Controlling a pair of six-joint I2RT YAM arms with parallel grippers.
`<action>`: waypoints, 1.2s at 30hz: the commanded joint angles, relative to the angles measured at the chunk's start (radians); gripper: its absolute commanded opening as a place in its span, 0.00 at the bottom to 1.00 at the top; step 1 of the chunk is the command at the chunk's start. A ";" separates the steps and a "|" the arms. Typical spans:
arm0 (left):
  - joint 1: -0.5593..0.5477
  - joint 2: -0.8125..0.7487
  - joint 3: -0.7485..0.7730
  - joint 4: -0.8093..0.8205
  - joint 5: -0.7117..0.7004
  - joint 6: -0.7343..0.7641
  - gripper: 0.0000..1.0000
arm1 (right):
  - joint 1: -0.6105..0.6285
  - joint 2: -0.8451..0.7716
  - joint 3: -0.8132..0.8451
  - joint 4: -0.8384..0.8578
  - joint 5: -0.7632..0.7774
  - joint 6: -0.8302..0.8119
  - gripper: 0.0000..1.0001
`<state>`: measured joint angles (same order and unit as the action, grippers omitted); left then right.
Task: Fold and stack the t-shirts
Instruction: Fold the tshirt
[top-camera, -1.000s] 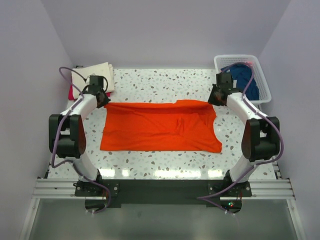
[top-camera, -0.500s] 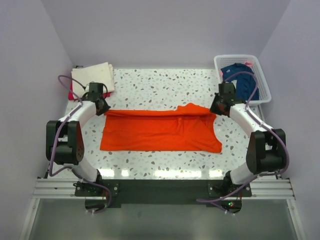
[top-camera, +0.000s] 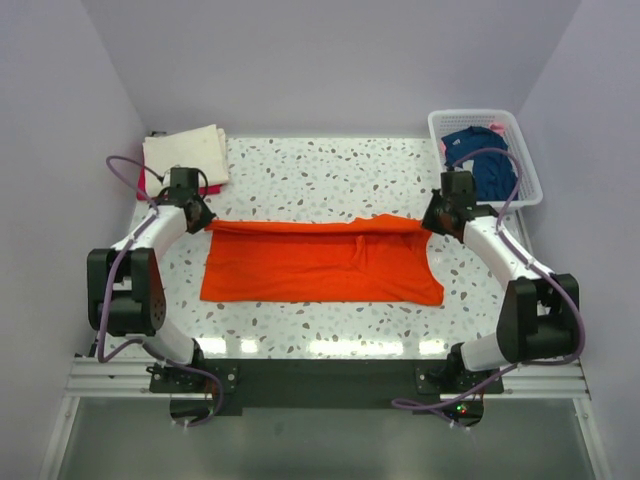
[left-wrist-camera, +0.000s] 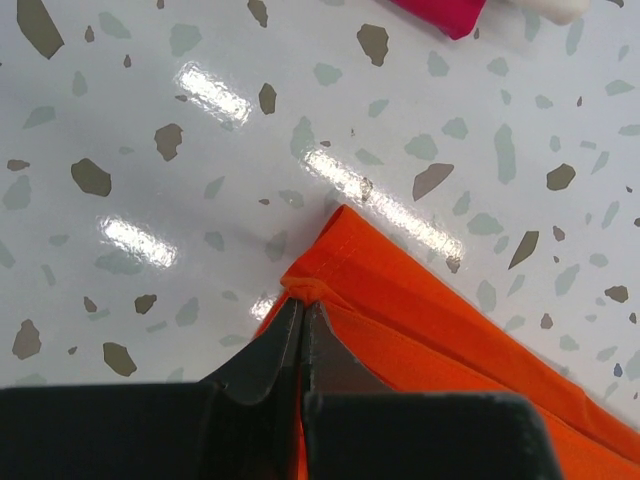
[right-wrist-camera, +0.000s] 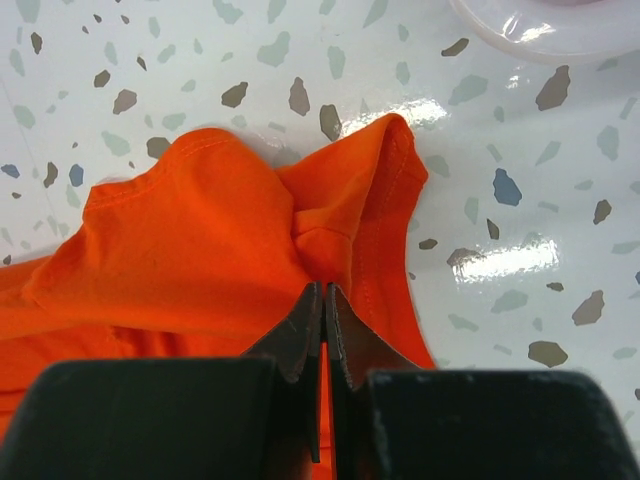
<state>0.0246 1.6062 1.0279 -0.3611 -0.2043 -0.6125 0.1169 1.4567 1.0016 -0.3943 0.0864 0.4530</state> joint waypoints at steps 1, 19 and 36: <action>0.011 -0.049 0.015 0.010 -0.007 -0.012 0.00 | -0.002 -0.052 -0.017 0.018 0.009 0.010 0.00; 0.014 -0.129 -0.184 0.033 -0.006 -0.085 0.00 | -0.002 -0.105 -0.198 0.083 -0.017 0.044 0.00; 0.014 -0.216 -0.247 0.037 0.000 -0.086 0.63 | -0.002 -0.071 -0.241 0.100 -0.042 0.061 0.35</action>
<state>0.0269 1.4414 0.7746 -0.3458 -0.1867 -0.7040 0.1169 1.3979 0.7567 -0.3115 0.0494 0.5171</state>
